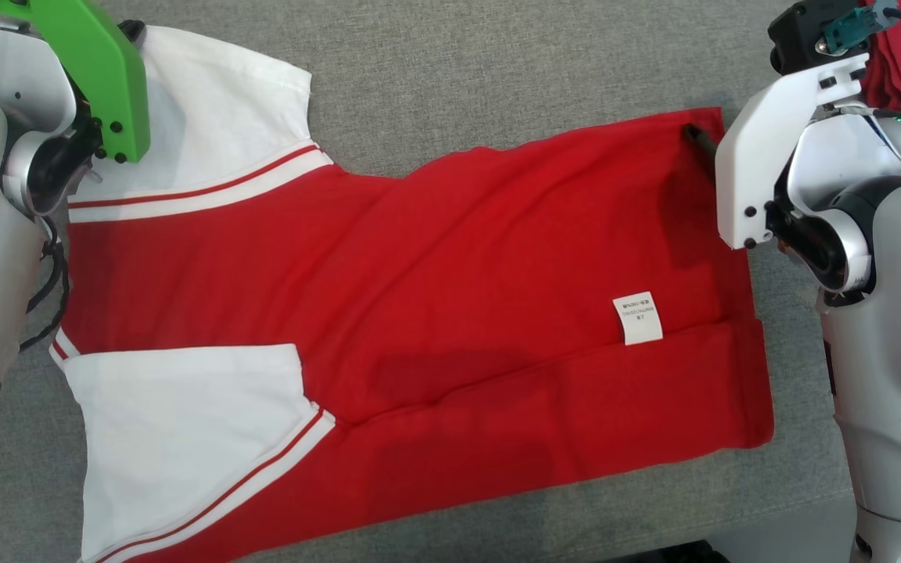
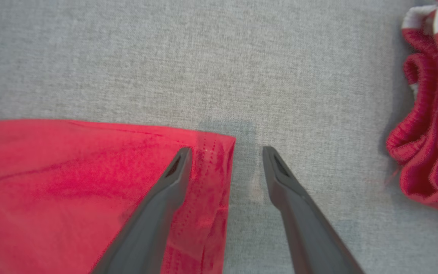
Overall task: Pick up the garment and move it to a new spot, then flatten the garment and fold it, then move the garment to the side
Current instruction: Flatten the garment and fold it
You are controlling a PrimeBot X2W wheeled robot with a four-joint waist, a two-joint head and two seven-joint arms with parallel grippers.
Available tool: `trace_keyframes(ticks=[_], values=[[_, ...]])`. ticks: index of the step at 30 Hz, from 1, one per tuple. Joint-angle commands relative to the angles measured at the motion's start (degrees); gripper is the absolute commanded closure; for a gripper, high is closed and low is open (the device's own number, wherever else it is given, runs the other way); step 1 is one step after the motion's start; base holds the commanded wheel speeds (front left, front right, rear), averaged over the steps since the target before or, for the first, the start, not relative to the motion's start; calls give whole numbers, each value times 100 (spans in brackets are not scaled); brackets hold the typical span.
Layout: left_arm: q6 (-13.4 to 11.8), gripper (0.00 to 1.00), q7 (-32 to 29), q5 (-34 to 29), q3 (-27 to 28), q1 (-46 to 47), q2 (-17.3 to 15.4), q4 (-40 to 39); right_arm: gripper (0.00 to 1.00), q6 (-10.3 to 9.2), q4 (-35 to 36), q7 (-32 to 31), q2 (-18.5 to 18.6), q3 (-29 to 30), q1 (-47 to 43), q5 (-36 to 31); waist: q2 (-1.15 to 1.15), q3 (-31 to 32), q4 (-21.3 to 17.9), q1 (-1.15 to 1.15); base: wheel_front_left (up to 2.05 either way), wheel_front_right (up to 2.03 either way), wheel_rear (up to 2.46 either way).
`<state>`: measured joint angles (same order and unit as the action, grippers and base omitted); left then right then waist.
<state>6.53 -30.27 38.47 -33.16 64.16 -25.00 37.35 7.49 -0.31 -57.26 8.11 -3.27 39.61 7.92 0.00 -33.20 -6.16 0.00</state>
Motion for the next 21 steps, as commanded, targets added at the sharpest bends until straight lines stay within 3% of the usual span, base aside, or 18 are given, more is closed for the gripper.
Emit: trace_keyframes(ticks=[1, 2, 5, 6, 7, 21], values=[[-25, 100, -44, 6, -13, -64, -45, 8, 41, -1, -58, -35, 29, -15, 93, 58, 0, -20, 12, 0, 0, 0, 0], [-27, 100, -46, 5, -18, -59, -52, 6, 53, -1, -103, -64, 39, -27, 102, 71, 0, -32, 16, 0, 0, 0, 0], [-31, 100, -62, 17, -28, -37, -64, 0, 75, -1, -226, -129, 80, -44, 142, 77, 0, -69, 31, 0, 0, 0, 0], [-34, 100, -57, 21, -31, -32, -65, -4, 92, -2, -255, -122, 97, -45, 154, 79, 0, -79, 38, 0, 0, 0, 0], [-35, 100, -51, 21, -35, -26, -66, -5, 100, -3, -279, -107, 120, -53, 160, 76, 0, -88, 45, 0, 0, 0, 0], [34, 100, 795, 580, 413, -388, -17, -528, 100, -3, -25, 337, 259, -56, -136, 452, 0, 221, 237, 0, 0, 0, 0]])
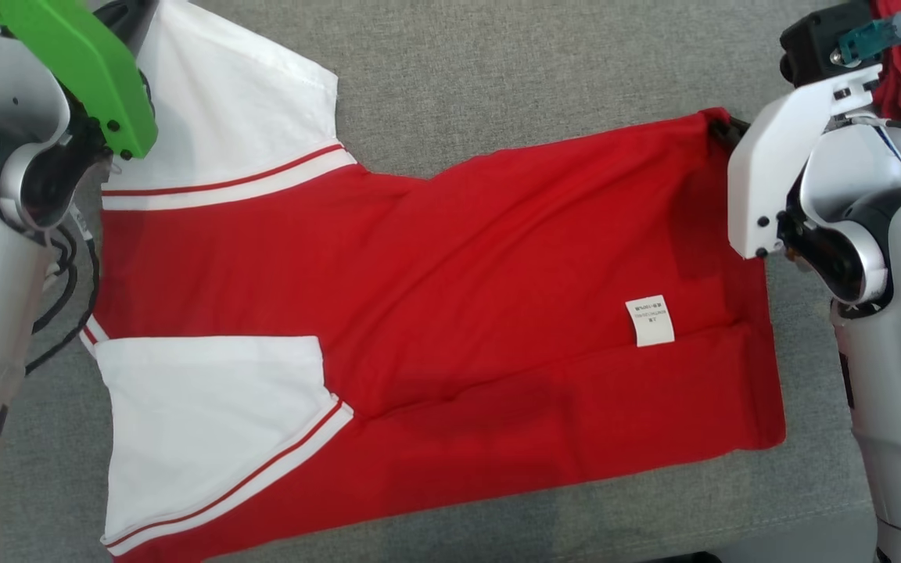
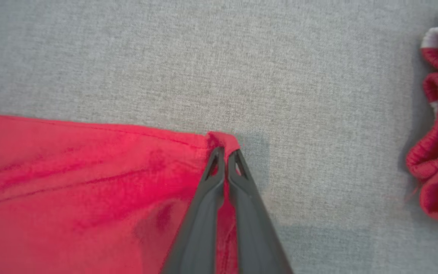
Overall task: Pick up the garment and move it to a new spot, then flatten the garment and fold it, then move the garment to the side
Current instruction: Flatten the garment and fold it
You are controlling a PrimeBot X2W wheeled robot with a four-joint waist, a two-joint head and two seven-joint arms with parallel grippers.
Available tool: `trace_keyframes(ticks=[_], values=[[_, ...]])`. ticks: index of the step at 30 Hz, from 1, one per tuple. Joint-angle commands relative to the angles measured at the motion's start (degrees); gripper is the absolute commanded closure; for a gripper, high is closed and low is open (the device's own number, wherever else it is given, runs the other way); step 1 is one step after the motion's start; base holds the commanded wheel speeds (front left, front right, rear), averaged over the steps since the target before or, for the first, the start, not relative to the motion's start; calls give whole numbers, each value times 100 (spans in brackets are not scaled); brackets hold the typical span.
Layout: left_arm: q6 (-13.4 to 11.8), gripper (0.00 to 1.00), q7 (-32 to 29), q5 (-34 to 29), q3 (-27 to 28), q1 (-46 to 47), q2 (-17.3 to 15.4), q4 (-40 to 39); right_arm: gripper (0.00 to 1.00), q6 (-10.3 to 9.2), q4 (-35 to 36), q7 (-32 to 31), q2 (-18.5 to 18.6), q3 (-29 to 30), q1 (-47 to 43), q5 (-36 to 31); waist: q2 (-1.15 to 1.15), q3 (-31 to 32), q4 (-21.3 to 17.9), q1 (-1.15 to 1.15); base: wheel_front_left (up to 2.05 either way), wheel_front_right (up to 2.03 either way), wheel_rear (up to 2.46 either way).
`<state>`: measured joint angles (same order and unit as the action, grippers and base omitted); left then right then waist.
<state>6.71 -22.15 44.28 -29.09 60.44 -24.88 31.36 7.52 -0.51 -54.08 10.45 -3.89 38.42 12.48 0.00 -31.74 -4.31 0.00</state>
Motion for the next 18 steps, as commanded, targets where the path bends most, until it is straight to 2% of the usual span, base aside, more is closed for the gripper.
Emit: trace_keyframes(ticks=[1, 6, 10, 18], values=[[20, 100, 57, 68, 49, -113, -70, -48, 100, -7, 52, 36, 51, 11, -86, 33, 0, 134, 77, 0, 0, 0, 0], [28, 100, 335, 375, 254, -783, -247, -740, 100, -6, 356, 132, 203, 24, -496, 203, 0, 470, 217, 0, 0, 0, 0], [-69, 100, 520, 687, 454, -1504, -331, -1380, 100, -6, 615, 121, 422, -32, -852, 282, 0, 751, 331, 0, 0, 0, 0], [-497, 100, 906, 1203, 950, -3128, -579, -2742, 100, -6, 928, -47, 980, -319, -1403, 472, 0, 1218, 491, 0, 0, 0, 0]])
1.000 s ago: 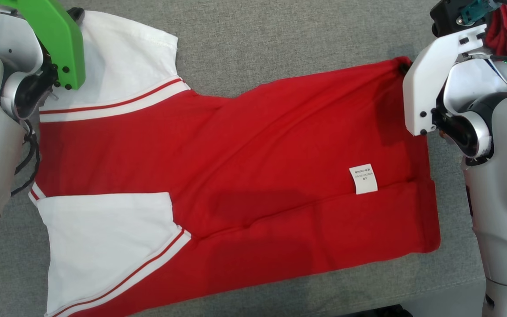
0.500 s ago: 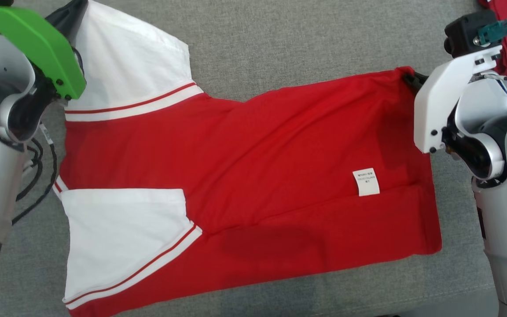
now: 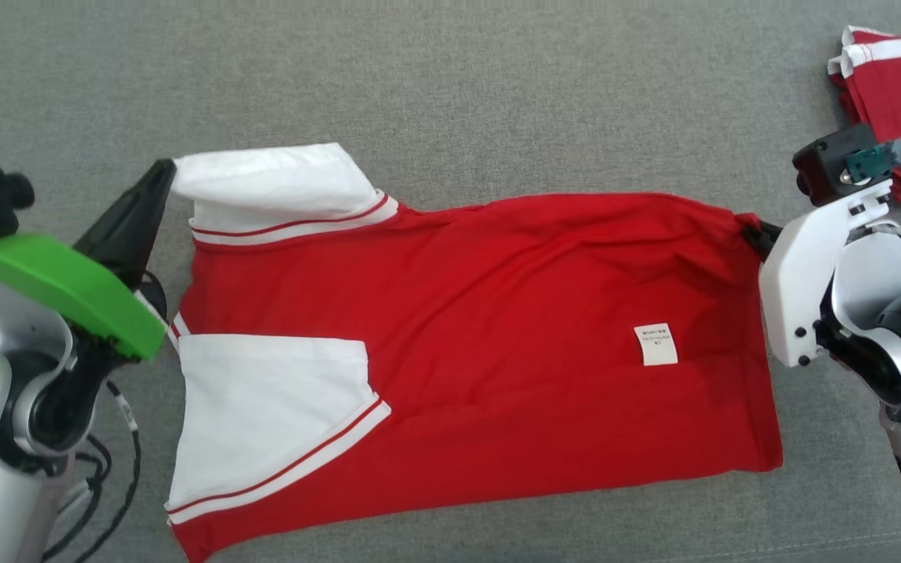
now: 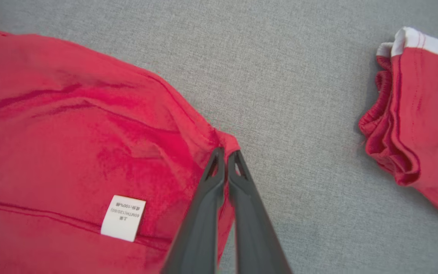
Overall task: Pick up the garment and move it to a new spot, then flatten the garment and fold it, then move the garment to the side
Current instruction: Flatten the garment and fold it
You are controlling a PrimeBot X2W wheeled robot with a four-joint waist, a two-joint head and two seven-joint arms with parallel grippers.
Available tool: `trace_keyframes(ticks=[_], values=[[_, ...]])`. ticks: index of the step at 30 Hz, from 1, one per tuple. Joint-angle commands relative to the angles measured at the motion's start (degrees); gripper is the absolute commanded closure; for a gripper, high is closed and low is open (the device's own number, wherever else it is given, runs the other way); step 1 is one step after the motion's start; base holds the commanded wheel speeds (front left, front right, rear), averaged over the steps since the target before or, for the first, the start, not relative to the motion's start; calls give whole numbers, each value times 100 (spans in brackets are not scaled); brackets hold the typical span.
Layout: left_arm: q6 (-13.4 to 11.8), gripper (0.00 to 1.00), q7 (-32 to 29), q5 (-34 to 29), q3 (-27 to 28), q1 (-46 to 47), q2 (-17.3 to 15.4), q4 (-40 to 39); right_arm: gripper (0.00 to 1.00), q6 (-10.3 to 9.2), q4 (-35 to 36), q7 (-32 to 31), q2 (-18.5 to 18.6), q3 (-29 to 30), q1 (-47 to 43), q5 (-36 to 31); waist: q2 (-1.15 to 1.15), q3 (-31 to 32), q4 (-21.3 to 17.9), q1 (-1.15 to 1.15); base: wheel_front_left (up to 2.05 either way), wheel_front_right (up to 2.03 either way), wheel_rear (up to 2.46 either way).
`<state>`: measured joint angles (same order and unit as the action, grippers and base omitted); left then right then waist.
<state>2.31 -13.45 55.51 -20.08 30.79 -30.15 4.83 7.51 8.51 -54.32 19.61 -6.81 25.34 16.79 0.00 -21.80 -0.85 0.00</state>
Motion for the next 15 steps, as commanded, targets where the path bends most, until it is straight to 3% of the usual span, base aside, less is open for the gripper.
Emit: trace_keyframes(ticks=[1, 7, 15], values=[[-108, 100, 55, 120, 93, -370, -83, -255, 100, -5, 43, -45, 154, -83, -140, 69, 0, 268, 172, 0, 0, 0, 0], [-376, 100, 245, 431, 373, -1483, -168, -1099, 100, -5, 37, -219, 847, -589, -291, 188, 0, 465, 299, 0, 0, 0, 0], [-643, 100, 347, 451, 160, -2498, -18, -1670, 100, -6, -114, -336, 1655, -1314, -159, 229, 0, 624, 488, 0, 0, 0, 0]])
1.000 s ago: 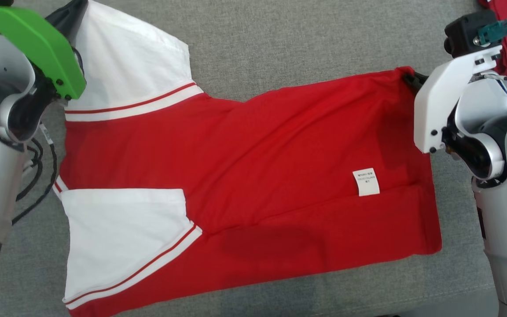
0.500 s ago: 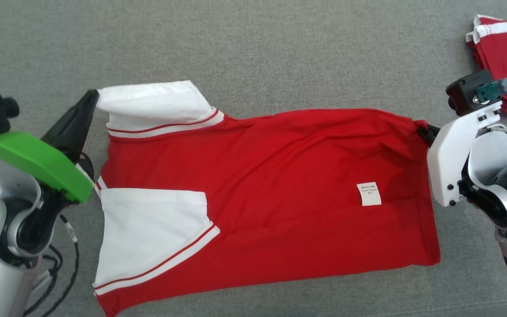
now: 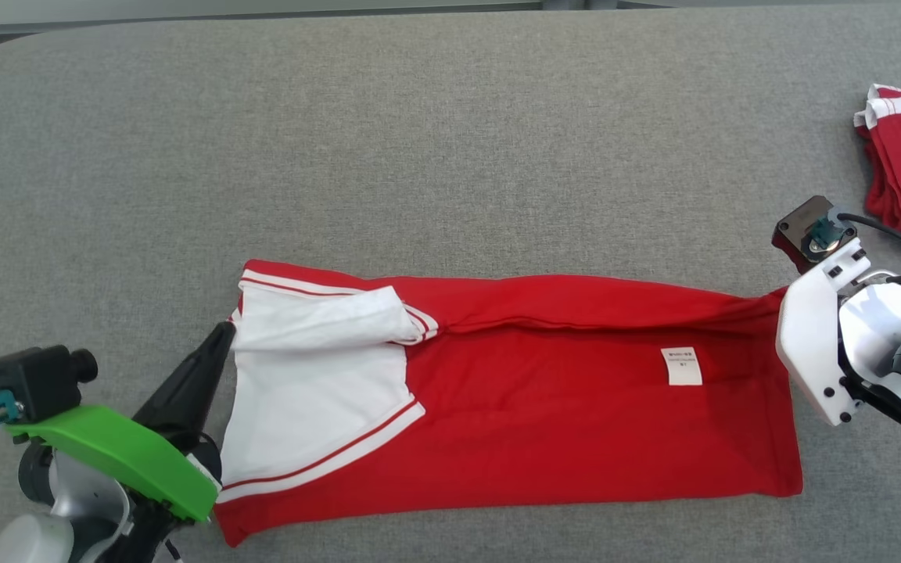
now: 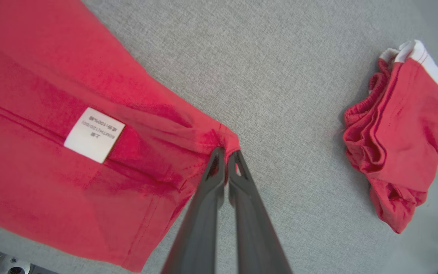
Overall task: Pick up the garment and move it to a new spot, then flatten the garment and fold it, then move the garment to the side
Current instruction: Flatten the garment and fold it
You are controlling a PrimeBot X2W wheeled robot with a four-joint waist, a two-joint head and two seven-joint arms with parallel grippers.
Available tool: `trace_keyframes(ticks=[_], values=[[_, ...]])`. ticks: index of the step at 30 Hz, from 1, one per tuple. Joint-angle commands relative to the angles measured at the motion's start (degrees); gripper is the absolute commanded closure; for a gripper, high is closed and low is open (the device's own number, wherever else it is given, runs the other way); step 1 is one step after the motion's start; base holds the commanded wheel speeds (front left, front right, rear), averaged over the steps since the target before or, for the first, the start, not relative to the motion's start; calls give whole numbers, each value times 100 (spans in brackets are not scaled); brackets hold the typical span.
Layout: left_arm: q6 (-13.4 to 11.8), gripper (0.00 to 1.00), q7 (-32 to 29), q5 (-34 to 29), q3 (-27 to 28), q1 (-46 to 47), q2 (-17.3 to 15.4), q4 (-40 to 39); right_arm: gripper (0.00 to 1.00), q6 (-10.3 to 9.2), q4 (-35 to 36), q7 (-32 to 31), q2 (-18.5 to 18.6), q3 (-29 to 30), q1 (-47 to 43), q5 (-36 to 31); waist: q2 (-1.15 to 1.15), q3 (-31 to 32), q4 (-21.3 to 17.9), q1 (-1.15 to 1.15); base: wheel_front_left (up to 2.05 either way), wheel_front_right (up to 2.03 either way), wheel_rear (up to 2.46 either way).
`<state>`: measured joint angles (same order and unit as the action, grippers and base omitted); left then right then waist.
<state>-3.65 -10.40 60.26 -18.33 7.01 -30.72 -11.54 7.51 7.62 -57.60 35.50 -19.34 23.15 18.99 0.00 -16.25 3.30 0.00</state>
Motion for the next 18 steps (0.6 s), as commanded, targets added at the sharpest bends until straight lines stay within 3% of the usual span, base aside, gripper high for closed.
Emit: trace_keyframes(ticks=[1, 8, 18], values=[[-58, 100, 63, -15, -39, -195, 67, -44, 100, -6, -53, -16, 136, -137, 69, 27, 0, 90, 95, 0, 0, 0, 0], [-135, 100, 91, 19, -250, -622, 231, 2, 100, -6, -178, -15, 364, -485, 38, 141, 0, 257, 180, 0, 0, 0, 0], [-222, 100, 69, 67, -347, -993, 212, 129, 100, -6, -312, 48, 802, -982, 216, 33, 0, 351, 259, 0, 0, 0, 0]])
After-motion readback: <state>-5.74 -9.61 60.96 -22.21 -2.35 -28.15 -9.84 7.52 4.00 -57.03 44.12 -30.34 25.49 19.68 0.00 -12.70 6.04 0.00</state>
